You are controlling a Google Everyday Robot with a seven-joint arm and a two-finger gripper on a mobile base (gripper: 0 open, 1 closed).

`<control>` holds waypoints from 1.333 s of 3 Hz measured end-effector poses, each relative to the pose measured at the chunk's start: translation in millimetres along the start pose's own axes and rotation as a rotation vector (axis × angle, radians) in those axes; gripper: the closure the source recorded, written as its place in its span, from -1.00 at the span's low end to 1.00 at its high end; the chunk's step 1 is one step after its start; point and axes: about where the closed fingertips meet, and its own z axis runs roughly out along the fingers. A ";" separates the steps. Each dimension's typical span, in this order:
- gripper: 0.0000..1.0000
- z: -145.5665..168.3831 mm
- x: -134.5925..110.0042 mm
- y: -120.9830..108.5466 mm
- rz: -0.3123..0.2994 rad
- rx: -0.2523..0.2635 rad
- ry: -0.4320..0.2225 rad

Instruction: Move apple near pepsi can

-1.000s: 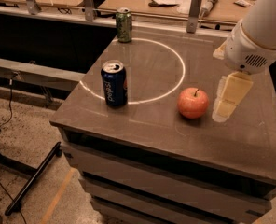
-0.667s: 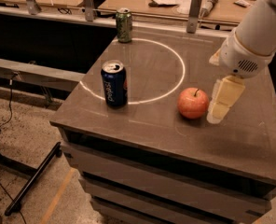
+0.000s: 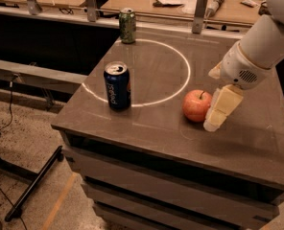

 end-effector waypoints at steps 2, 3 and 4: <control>-1.00 9.6 -16.8 6.0 -0.001 0.006 -0.131; -1.00 17.7 -24.2 9.3 -0.014 0.010 -0.159; -0.70 26.9 -27.9 11.4 -0.017 0.001 -0.169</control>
Offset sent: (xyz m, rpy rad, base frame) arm -0.0003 0.0307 -0.0059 0.1833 -0.0717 0.0028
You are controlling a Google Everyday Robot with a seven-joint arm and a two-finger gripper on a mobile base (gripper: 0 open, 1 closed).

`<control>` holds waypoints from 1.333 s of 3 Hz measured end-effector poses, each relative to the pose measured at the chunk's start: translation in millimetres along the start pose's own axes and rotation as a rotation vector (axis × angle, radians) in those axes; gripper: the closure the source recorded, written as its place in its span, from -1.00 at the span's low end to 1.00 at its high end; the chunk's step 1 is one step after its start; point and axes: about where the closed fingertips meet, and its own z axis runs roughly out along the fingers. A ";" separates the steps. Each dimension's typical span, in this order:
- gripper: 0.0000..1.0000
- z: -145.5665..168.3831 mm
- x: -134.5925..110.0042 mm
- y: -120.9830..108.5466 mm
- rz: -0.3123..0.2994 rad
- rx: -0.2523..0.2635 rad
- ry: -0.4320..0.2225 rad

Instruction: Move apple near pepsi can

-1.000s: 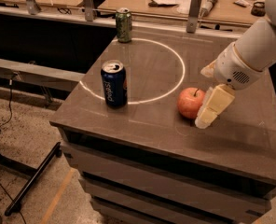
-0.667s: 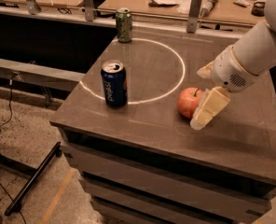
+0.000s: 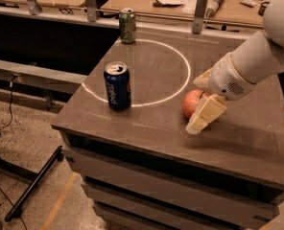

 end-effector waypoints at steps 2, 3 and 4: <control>0.25 7.1 -0.7 -1.3 -0.001 -0.003 0.014; 0.71 2.0 -12.2 -3.2 -0.032 0.003 -0.007; 1.00 -6.6 -34.8 -4.3 -0.079 0.004 -0.051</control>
Offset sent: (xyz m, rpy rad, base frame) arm 0.0069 0.0028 -0.0088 -0.0344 0.0033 0.0030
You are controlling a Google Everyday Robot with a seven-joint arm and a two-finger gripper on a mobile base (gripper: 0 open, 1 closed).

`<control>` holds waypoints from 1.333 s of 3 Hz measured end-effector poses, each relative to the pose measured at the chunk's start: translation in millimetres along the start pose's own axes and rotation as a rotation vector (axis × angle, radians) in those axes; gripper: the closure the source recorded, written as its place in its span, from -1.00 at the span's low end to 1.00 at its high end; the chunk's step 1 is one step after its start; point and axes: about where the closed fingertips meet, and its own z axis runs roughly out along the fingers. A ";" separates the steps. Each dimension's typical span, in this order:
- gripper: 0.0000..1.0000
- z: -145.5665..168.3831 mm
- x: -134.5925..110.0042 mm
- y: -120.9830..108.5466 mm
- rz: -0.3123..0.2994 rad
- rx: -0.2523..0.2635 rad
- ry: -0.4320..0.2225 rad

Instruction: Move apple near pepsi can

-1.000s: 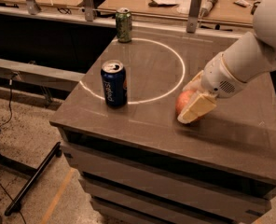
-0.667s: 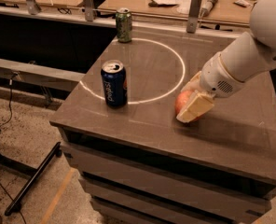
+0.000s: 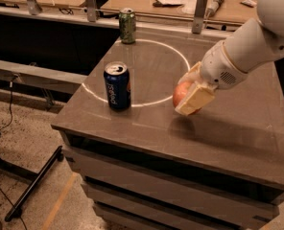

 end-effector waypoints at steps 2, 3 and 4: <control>1.00 21.4 -63.7 7.0 -0.092 -0.074 -0.048; 1.00 35.3 -78.5 10.4 -0.112 -0.098 -0.044; 1.00 55.3 -83.0 7.4 -0.092 -0.107 0.001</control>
Offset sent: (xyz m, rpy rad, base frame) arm 0.0087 0.0890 0.0214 0.0579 0.0109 0.1693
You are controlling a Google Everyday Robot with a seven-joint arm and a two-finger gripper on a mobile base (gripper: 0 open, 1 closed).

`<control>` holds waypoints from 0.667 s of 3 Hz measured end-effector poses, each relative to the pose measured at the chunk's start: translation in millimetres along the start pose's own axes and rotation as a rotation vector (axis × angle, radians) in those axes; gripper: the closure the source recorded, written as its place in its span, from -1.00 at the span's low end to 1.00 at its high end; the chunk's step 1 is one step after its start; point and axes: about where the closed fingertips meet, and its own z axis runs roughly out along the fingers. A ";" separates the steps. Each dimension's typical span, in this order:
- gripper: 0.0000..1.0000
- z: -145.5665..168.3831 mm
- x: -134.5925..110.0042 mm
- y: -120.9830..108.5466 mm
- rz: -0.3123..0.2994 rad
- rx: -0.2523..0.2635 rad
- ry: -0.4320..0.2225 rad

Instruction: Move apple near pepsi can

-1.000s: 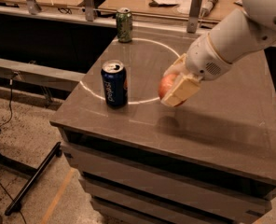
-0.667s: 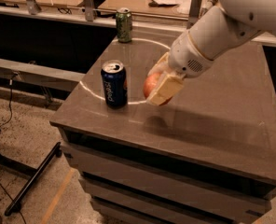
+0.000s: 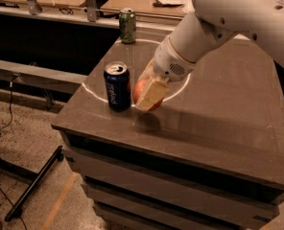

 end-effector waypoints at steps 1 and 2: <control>1.00 8.6 1.3 -3.4 0.020 -0.003 0.022; 0.46 10.3 4.7 -6.9 0.033 0.010 0.013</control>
Offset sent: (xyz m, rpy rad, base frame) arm 0.0129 -0.0049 -0.0149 -0.0100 0.0156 -0.0574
